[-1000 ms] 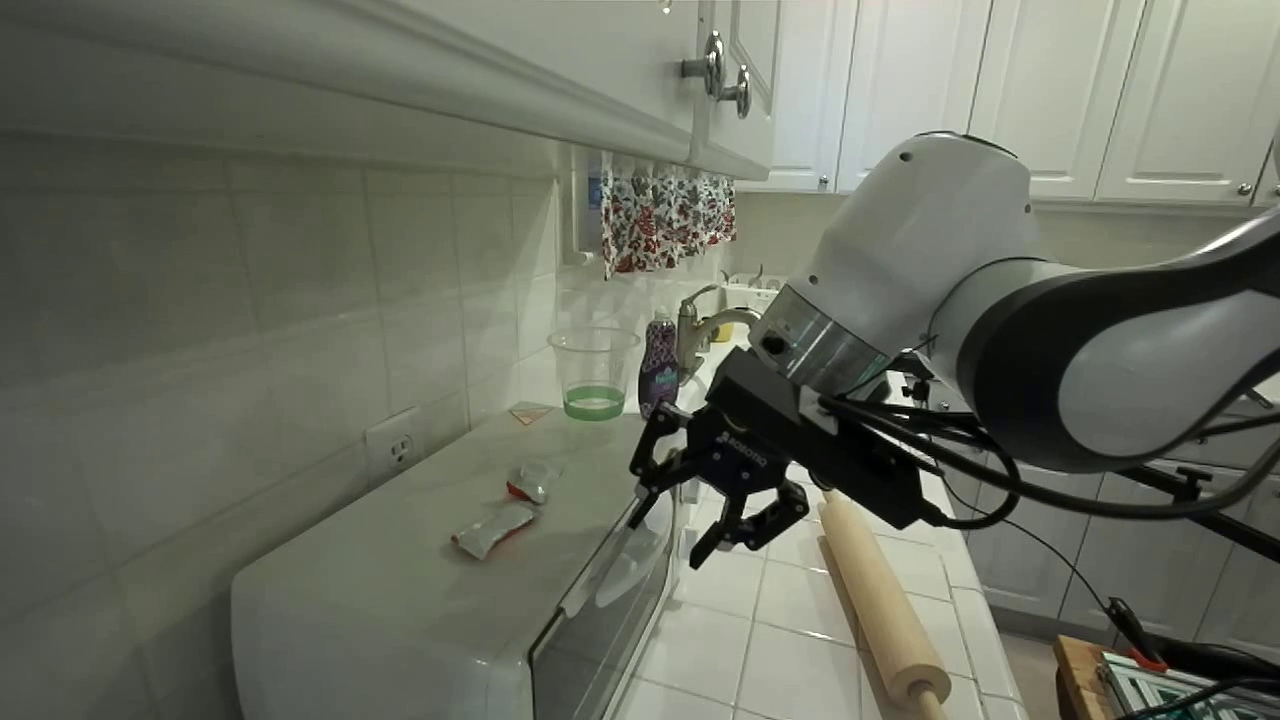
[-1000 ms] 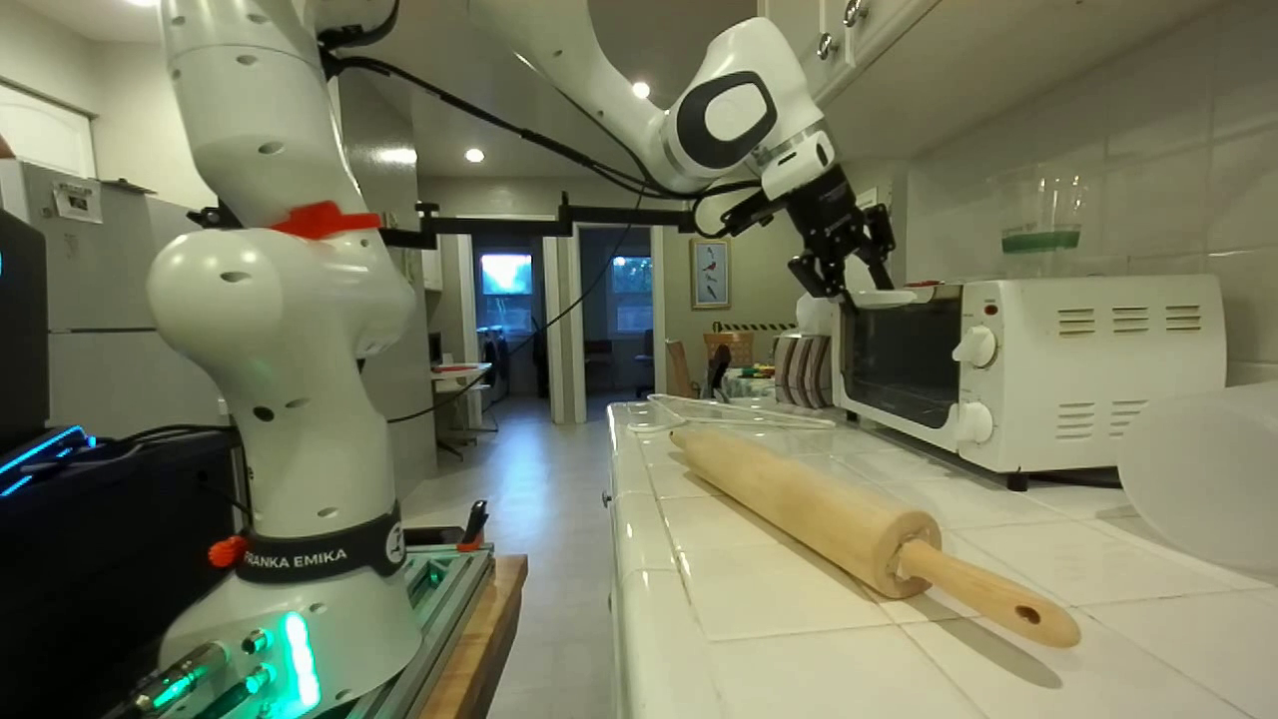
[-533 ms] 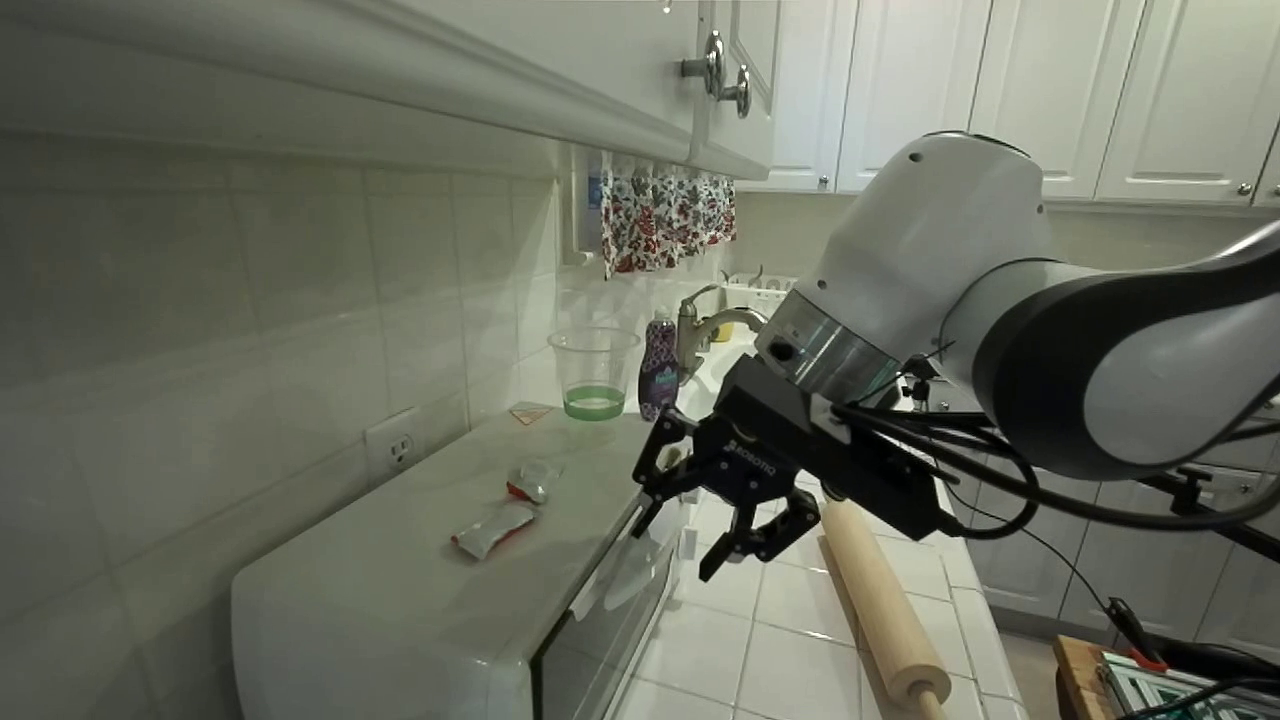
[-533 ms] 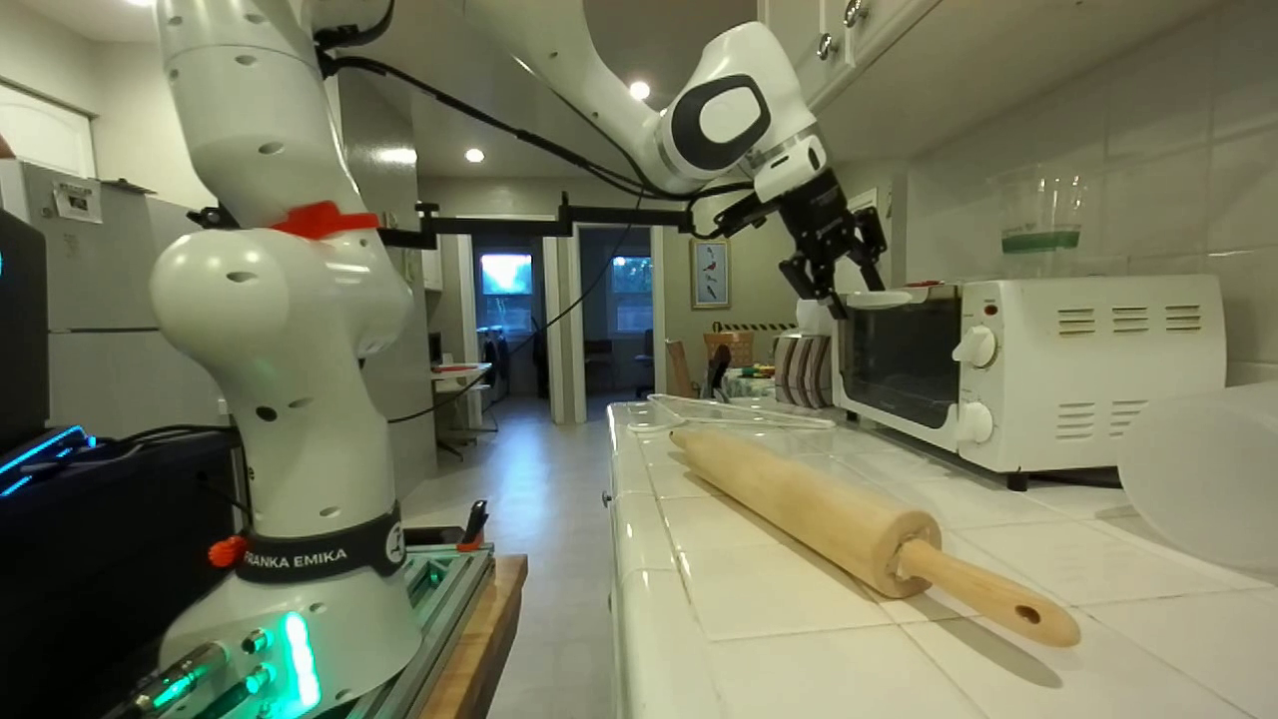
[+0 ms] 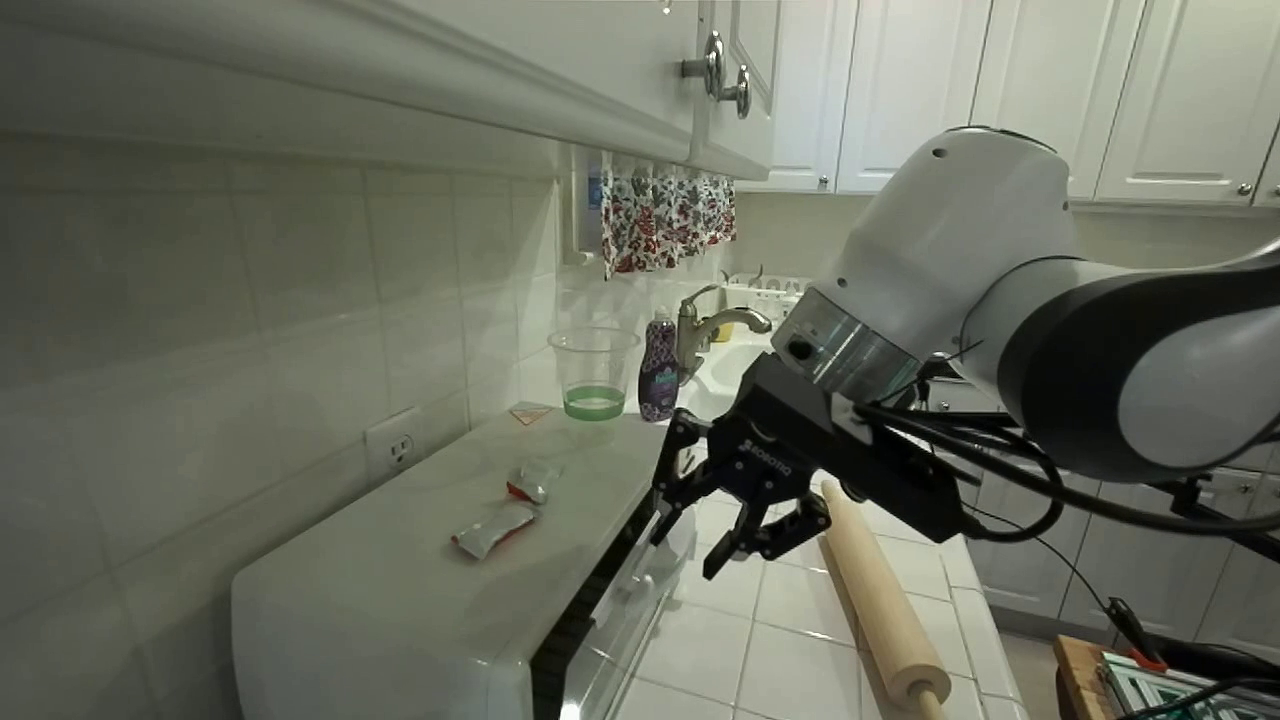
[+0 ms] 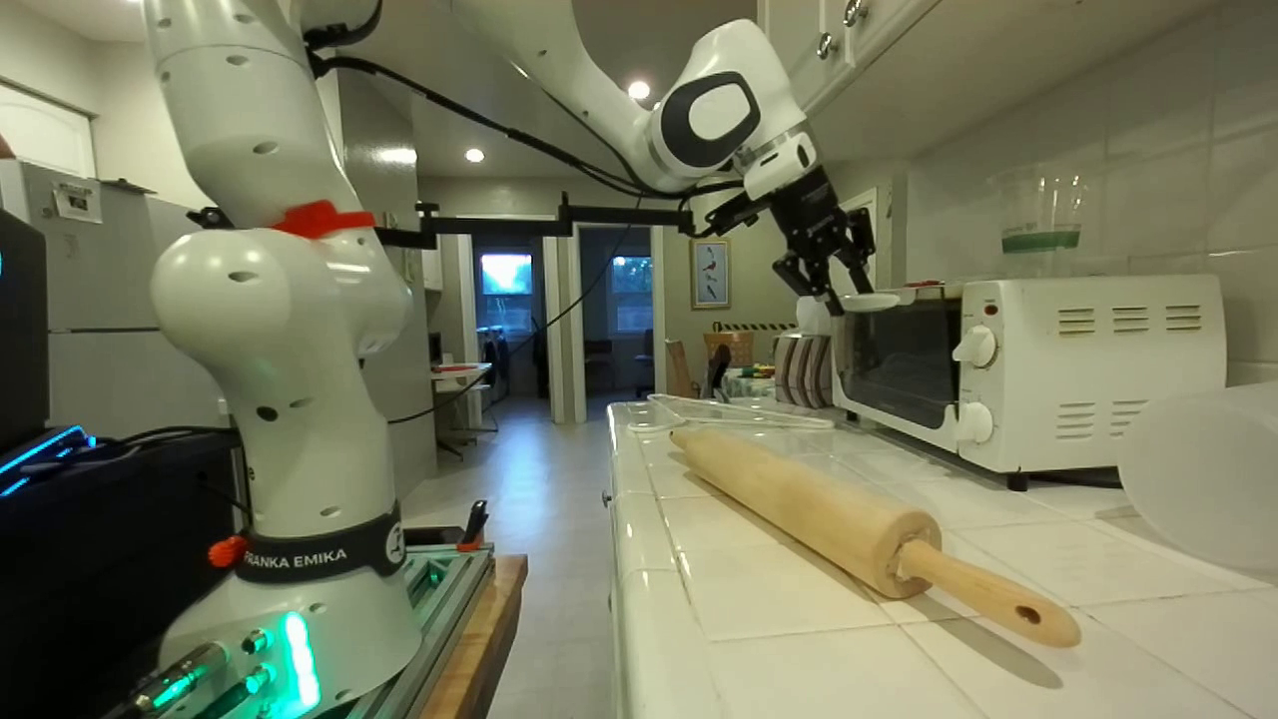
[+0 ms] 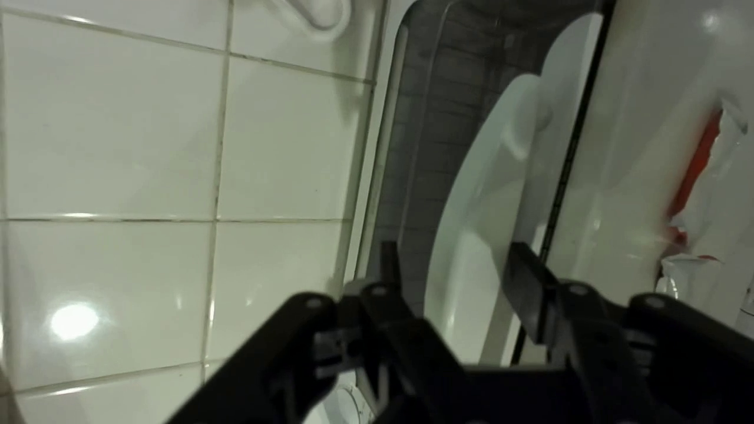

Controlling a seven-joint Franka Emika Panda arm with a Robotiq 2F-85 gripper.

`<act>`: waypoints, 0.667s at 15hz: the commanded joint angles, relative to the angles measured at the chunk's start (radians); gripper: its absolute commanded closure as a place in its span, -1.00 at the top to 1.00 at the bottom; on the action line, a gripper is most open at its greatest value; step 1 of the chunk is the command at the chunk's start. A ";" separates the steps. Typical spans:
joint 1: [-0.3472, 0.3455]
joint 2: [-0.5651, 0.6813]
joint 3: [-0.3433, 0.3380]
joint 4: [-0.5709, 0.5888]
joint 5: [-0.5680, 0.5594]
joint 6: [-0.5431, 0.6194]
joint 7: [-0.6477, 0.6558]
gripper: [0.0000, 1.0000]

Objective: Open the door of the open

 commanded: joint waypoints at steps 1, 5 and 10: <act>0.013 -0.031 -0.006 -0.088 -0.009 0.000 0.063 0.01; 0.012 -0.068 0.001 -0.149 -0.010 0.005 0.072 0.08; 0.017 -0.115 0.009 -0.236 -0.003 -0.008 0.105 0.12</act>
